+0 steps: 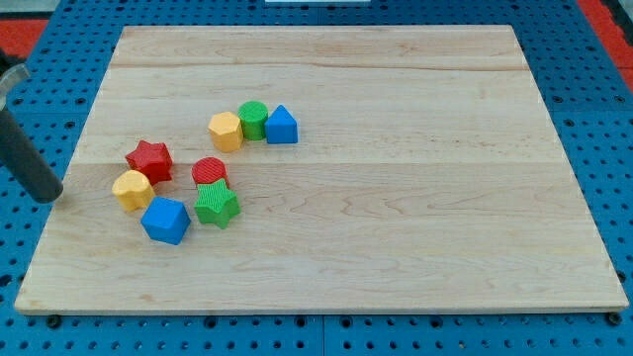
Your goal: Move the arm from left to right right to left at the bottom side of the board
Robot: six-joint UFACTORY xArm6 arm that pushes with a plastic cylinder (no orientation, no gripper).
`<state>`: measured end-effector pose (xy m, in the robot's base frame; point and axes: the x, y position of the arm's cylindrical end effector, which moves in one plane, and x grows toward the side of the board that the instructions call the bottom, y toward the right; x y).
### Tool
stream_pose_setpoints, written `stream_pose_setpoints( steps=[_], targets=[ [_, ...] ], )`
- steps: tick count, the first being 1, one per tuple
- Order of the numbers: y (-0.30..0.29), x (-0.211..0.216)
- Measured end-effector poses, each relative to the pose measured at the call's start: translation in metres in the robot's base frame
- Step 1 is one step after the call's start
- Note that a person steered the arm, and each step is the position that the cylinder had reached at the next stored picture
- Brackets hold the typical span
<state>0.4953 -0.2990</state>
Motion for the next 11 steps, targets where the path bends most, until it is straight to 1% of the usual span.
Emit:
stream_pose_setpoints(
  steps=[1,2,4,6,7,8,9,10,11],
  targets=[
    [0.006,0.036],
    [0.03,0.077],
    [0.166,0.077],
    [0.241,0.077],
    [0.223,0.092],
    [0.181,0.103],
    [0.1,0.103],
    [0.054,0.096],
    [0.053,0.086]
  ],
)
